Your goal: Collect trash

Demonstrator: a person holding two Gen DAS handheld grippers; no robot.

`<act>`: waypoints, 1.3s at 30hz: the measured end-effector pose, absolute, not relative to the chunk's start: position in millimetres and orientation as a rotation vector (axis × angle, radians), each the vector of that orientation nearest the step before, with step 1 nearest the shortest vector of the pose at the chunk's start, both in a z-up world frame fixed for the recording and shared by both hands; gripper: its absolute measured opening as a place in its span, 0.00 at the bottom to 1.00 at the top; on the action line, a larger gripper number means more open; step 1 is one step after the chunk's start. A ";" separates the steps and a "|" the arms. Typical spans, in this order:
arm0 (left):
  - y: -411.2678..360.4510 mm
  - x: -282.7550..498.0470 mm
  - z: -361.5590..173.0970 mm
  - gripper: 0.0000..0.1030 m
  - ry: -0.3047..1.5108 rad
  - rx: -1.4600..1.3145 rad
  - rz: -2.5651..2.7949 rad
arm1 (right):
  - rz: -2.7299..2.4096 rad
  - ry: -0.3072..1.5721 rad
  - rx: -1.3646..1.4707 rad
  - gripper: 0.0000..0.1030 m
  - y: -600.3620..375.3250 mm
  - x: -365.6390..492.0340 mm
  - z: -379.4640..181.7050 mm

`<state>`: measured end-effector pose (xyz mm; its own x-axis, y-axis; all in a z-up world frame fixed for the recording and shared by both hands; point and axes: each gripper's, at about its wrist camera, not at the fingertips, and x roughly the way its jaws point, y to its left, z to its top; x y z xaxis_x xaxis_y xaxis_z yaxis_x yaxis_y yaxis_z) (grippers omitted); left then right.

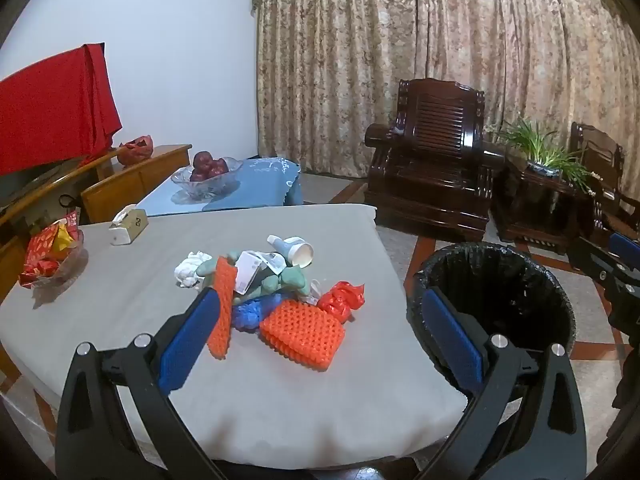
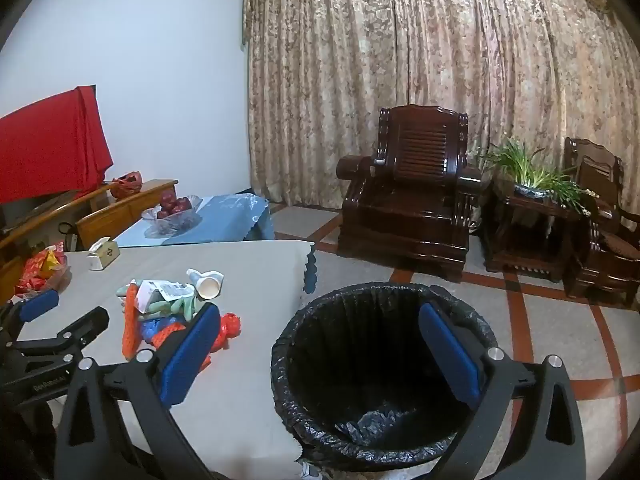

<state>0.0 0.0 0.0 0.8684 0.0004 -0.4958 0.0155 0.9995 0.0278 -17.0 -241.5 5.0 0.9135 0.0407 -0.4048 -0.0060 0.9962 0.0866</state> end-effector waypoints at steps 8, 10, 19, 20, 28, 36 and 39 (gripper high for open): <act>1.0 0.1 0.1 0.95 0.511 0.032 -0.004 | 0.023 0.423 0.088 0.94 -241.1 -16.3 4.3; 1.7 0.7 0.3 0.95 0.513 0.032 -0.002 | 0.021 0.415 0.088 0.94 -242.4 -17.3 4.8; -0.1 -0.9 0.4 0.95 0.505 0.034 -0.006 | 0.022 0.417 0.089 0.94 -241.4 -15.9 4.3; -0.1 -1.1 0.3 0.95 0.505 0.033 -0.006 | 0.021 0.419 0.089 0.94 -241.4 -15.6 4.3; -0.1 -0.5 0.2 0.95 0.507 0.034 -0.006 | 0.021 0.421 0.088 0.94 -240.0 -15.3 3.9; 0.0 -0.5 0.2 0.95 0.507 0.032 -0.007 | 0.020 0.421 0.091 0.94 -240.3 -15.3 3.6; -0.4 -0.7 0.4 0.95 0.507 0.031 -0.008 | 0.021 0.421 0.089 0.94 -240.2 -15.2 3.5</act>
